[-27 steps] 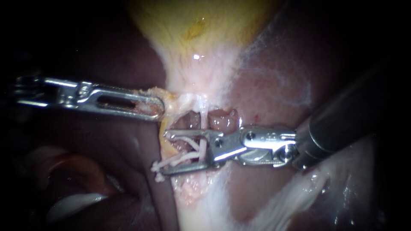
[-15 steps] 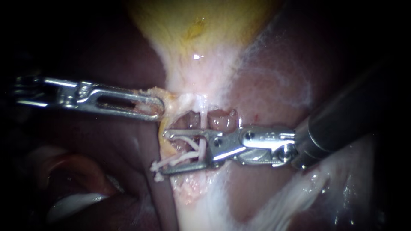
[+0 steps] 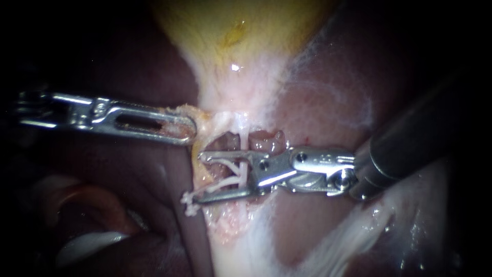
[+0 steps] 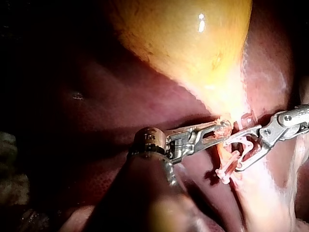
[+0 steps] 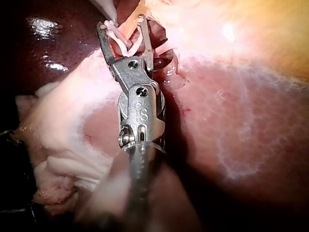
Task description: Clipping third clip left tube
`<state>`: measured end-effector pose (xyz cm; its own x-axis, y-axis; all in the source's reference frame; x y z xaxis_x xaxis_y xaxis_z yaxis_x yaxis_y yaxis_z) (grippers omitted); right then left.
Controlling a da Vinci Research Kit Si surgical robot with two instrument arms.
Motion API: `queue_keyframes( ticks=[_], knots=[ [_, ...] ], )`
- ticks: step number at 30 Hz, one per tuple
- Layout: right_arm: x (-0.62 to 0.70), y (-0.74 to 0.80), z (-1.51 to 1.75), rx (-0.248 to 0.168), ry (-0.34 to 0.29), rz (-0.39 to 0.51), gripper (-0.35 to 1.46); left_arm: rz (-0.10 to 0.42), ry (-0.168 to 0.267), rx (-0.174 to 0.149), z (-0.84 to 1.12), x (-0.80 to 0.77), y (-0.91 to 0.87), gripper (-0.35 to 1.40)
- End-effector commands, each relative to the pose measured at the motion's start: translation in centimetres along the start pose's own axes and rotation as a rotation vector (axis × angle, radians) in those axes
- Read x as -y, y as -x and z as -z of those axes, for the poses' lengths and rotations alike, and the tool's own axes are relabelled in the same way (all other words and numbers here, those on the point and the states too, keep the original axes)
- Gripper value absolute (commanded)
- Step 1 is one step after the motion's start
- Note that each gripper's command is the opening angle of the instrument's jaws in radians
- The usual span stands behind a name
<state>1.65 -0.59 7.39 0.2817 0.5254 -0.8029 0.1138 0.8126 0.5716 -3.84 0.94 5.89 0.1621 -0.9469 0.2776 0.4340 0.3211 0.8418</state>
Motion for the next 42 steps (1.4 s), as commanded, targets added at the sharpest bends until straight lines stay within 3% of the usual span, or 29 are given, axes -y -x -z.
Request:
queue_keyframes(
  ticks=[1, 30, 42],
  knots=[
    [-0.01, 0.0, 0.0, 0.0, 0.0, -0.002, 0.5, 0.0, 0.0, 0.0, 0.0, 0.0, 0.0, -0.35],
    [-0.18, 0.09, 0.07, -0.001, 0.0, -0.066, 0.5, -0.005, 0.0, 0.0, 0.01, 0.02, 0.0, -0.35],
    [-0.1, -0.01, -0.07, -0.019, -0.052, -0.154, 0.49, -0.005, 0.0, 0.0, 0.01, 0.02, 0.0, -0.35]
  ],
)
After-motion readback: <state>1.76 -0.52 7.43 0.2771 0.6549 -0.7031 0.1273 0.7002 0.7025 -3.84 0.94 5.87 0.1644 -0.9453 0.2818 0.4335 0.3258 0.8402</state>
